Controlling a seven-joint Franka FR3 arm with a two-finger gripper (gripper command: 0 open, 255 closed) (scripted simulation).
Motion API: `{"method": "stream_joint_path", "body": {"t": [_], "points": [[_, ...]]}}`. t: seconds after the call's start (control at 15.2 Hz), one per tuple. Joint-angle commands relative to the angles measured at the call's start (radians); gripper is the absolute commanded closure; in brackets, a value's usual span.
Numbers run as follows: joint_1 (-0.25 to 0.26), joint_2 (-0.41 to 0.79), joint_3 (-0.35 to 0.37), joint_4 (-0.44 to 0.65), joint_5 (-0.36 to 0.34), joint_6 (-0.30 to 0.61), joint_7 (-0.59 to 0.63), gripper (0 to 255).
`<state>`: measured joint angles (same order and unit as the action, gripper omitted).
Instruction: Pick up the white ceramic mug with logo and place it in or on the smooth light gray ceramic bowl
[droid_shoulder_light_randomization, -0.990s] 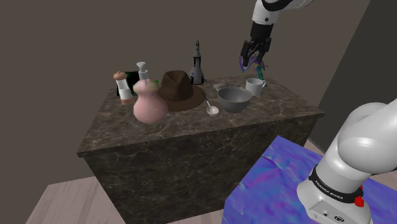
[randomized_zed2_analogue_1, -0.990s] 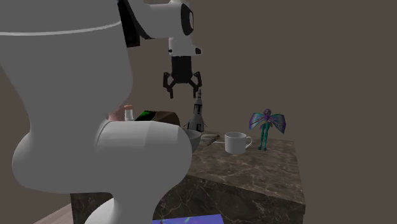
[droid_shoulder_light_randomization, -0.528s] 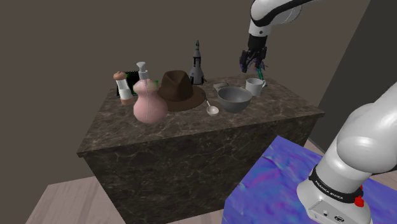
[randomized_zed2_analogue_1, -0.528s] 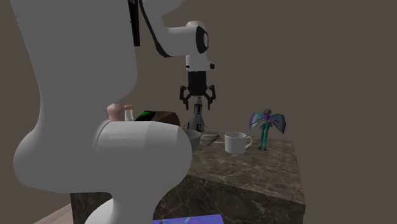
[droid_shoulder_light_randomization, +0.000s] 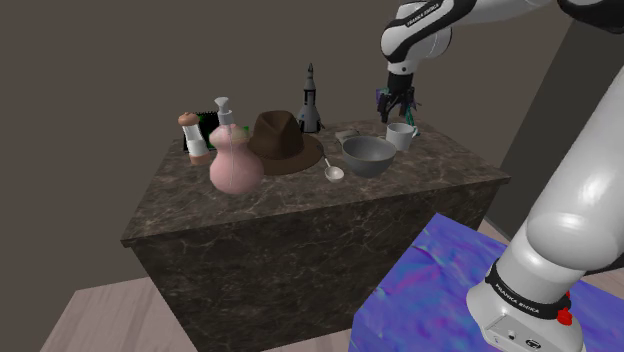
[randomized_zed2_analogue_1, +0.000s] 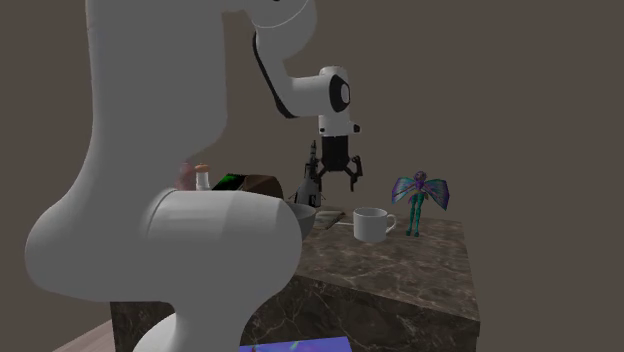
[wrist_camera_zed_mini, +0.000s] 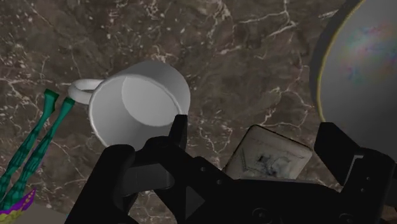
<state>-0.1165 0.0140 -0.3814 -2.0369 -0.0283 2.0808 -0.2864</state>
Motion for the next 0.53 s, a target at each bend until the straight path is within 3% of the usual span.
{"method": "stream_joint_path", "body": {"t": [0.0, 0.26, 0.46], "points": [[-0.017, 0.081, -0.015, 0.052, 0.028, 0.013, -0.043, 0], [-0.061, 0.237, -0.027, 0.164, 0.083, 0.021, -0.114, 0], [-0.070, 0.266, -0.025, 0.166, 0.095, 0.045, -0.125, 0]]}}
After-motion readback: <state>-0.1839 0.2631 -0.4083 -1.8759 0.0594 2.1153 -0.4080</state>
